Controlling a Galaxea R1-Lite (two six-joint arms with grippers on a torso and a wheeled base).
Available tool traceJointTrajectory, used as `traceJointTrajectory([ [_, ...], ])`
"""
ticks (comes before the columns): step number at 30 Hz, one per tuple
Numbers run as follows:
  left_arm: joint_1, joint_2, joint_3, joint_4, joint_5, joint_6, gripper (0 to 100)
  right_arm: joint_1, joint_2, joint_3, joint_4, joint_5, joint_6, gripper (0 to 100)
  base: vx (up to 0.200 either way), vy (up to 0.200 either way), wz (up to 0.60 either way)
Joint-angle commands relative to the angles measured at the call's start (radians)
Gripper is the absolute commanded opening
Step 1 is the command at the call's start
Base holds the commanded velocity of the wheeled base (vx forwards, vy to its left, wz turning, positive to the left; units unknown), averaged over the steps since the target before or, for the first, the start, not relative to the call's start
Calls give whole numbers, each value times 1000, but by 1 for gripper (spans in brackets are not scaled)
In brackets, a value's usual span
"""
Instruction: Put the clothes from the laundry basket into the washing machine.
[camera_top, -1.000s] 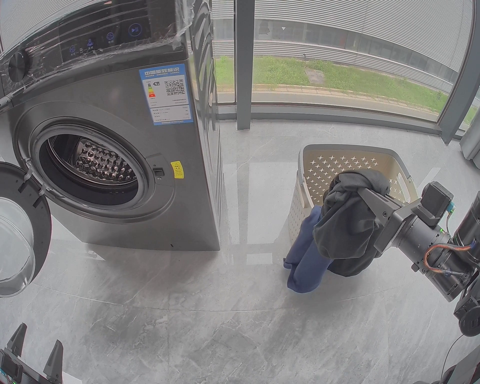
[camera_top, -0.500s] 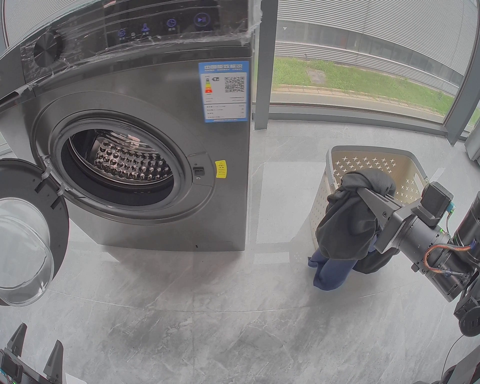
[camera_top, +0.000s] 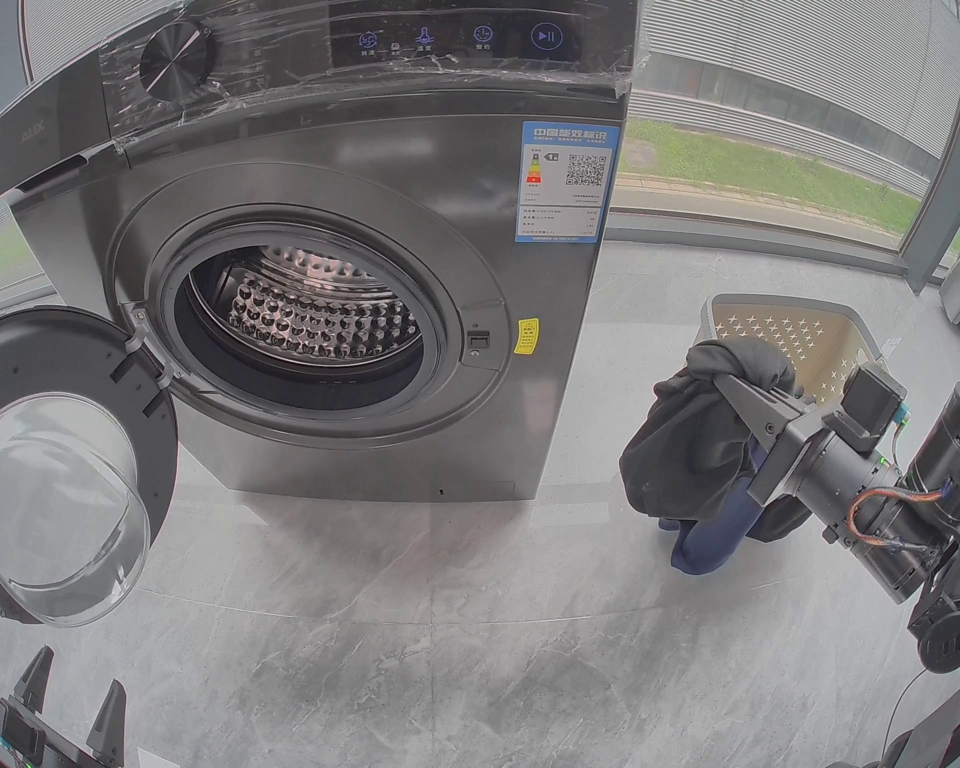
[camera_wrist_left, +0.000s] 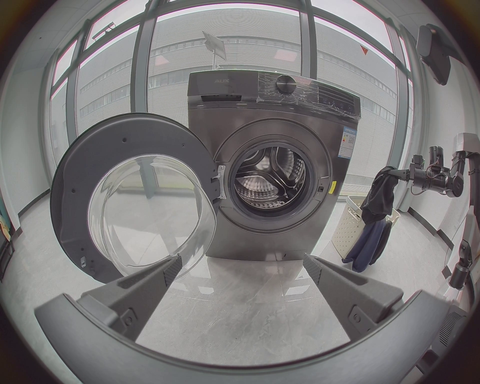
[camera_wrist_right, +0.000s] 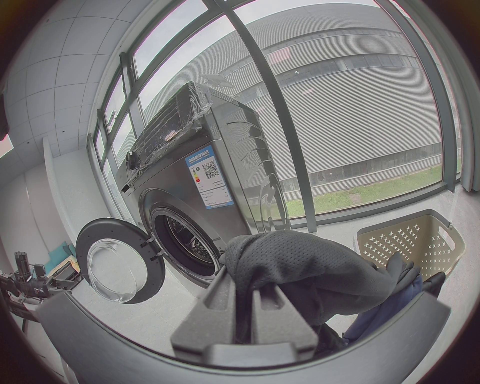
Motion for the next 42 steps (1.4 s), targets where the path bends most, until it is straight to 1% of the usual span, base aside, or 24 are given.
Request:
traceJointTrajectory([
  [1, 0, -18, 16, 0, 0, -2, 100, 0, 1, 1, -1, -3, 0, 0, -200, 0, 0],
  [7, 0, -18, 16, 0, 0, 0, 100, 0, 1, 0, -1, -4, 0, 0, -200, 0, 0],
  [13, 0, -18, 16, 0, 0, 0, 100, 0, 3, 0, -1, -4, 0, 0, 0, 0, 0],
  [33, 0, -18, 16, 0, 0, -2, 100, -1, 1, 1, -1, -4, 0, 0, 0, 200, 0],
  [42, 0, -18, 16, 0, 0, 0, 100, -6, 3, 3, -1, -4, 0, 0, 0, 0, 0],
])
